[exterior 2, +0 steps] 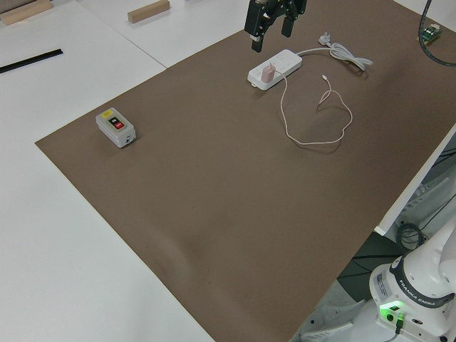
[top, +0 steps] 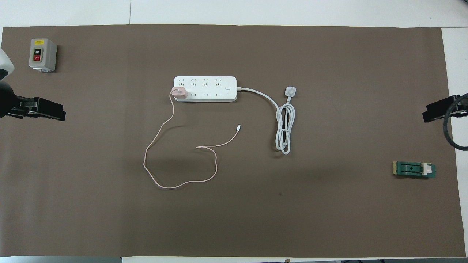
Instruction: Unplug charger and place it aside
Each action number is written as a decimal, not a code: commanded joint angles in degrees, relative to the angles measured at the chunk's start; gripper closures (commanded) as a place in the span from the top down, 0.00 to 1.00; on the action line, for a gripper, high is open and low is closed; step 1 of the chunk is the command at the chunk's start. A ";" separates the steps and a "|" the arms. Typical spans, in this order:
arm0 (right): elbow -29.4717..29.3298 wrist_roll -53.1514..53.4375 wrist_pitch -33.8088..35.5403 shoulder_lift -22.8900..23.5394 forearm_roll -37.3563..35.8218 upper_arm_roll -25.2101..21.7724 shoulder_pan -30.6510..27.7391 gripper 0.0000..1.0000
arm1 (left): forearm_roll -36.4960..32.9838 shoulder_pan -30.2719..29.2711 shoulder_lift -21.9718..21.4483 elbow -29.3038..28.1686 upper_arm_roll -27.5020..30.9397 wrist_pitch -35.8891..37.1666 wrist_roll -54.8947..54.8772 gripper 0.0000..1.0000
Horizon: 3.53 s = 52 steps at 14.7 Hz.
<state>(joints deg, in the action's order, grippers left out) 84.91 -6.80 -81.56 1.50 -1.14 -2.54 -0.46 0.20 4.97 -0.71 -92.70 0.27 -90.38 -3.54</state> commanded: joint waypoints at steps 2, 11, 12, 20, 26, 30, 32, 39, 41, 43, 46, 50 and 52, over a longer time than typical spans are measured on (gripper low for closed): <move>1.40 1.17 0.26 -1.23 0.96 0.52 -0.95 1.00 | 1.12 0.48 2.72 0.76 0.17 2.56 -1.03 1.00; 1.49 1.09 -0.01 -1.32 0.96 0.43 -1.04 1.00 | 1.21 1.97 4.13 1.56 -0.19 2.50 -0.32 1.00; 1.57 1.00 -0.09 -1.32 0.96 0.43 -1.12 1.00 | 1.21 2.23 5.44 1.73 -0.36 1.80 -0.32 1.00; 5.87 15.38 -3.33 -1.41 3.50 0.70 -0.16 1.00 | 2.17 6.10 8.01 1.65 -0.19 -0.85 4.13 1.00; 8.61 37.61 -9.49 3.50 12.20 1.23 3.17 1.00 | 2.08 5.14 8.18 4.36 0.34 -0.41 10.04 1.00; 8.61 50.89 -15.55 8.07 18.61 1.23 6.51 1.00 | 2.17 3.64 10.38 4.72 0.43 -1.02 14.97 1.00; 8.52 56.87 -19.24 10.97 21.60 1.23 8.53 1.00 | 2.26 3.64 11.25 4.72 0.43 -1.98 14.97 1.00; 4.14 72.08 -27.95 20.72 33.90 1.14 13.37 1.00 | 2.00 3.47 11.44 5.95 0.69 -2.52 14.71 1.00; 0.71 75.34 -30.05 24.76 38.38 1.14 14.43 1.00 | 2.09 2.51 11.08 6.30 0.69 -2.60 15.84 1.00; -0.88 77.80 -32.60 27.93 41.38 1.14 15.74 1.00 | 1.91 2.59 11.26 6.65 0.61 -2.95 21.00 1.00; -2.29 79.31 -35.86 31.89 47.43 1.14 16.71 1.00 | 2.00 3.11 11.61 6.83 0.43 -4.36 31.63 1.00; -4.56 81.58 -35.26 36.80 53.50 1.22 17.07 1.00 | 5.07 3.20 13.19 6.83 0.25 -5.33 54.63 1.00; -10.79 83.96 -34.12 41.63 55.36 1.22 17.15 1.00 | 4.73 4.25 14.76 7.01 -0.10 -6.64 64.93 1.00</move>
<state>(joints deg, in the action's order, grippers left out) 81.71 74.07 -117.30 37.47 52.21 -1.28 16.52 4.29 8.01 11.84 -86.93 0.18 -95.64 51.81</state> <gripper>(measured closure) 0.000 0.000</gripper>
